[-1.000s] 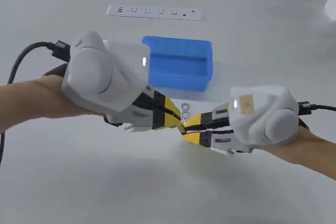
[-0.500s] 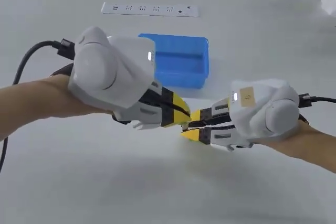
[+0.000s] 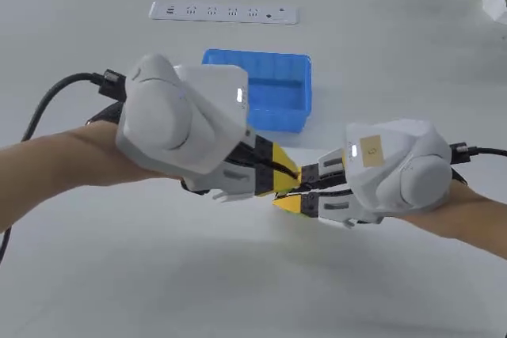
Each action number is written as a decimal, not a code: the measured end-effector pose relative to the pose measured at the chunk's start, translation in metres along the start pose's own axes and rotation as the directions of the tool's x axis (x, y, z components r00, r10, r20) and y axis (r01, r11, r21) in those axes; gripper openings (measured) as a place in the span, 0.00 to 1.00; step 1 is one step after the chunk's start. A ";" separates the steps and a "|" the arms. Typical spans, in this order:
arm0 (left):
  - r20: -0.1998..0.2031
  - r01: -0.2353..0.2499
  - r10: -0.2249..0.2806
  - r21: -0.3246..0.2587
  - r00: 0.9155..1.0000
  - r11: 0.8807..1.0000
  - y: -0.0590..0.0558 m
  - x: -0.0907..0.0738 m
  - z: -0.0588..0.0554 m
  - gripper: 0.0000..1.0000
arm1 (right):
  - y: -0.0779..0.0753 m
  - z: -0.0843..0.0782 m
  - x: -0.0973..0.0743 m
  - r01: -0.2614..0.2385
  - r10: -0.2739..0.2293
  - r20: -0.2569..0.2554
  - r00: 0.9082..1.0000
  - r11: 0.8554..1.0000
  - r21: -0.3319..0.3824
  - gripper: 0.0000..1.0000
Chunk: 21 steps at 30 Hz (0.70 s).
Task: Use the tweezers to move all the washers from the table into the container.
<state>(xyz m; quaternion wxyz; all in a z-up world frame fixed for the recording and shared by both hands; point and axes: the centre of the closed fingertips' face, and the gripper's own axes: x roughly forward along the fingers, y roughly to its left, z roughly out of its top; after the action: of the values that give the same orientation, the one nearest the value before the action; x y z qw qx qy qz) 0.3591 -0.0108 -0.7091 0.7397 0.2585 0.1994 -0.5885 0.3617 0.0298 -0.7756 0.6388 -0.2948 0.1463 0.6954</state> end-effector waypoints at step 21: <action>0.048 -0.003 0.003 -0.002 0.999 1.000 0.001 -0.016 0.004 0.05 | 0.002 0.005 0.005 -0.012 0.012 0.003 1.000 1.000 0.000 0.07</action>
<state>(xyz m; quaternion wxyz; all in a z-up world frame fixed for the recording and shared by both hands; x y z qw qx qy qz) 0.3567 -0.0006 -0.6957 0.7455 0.2439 0.1820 -0.5930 0.3587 0.0361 -0.7753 0.6349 -0.2928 0.1472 0.6997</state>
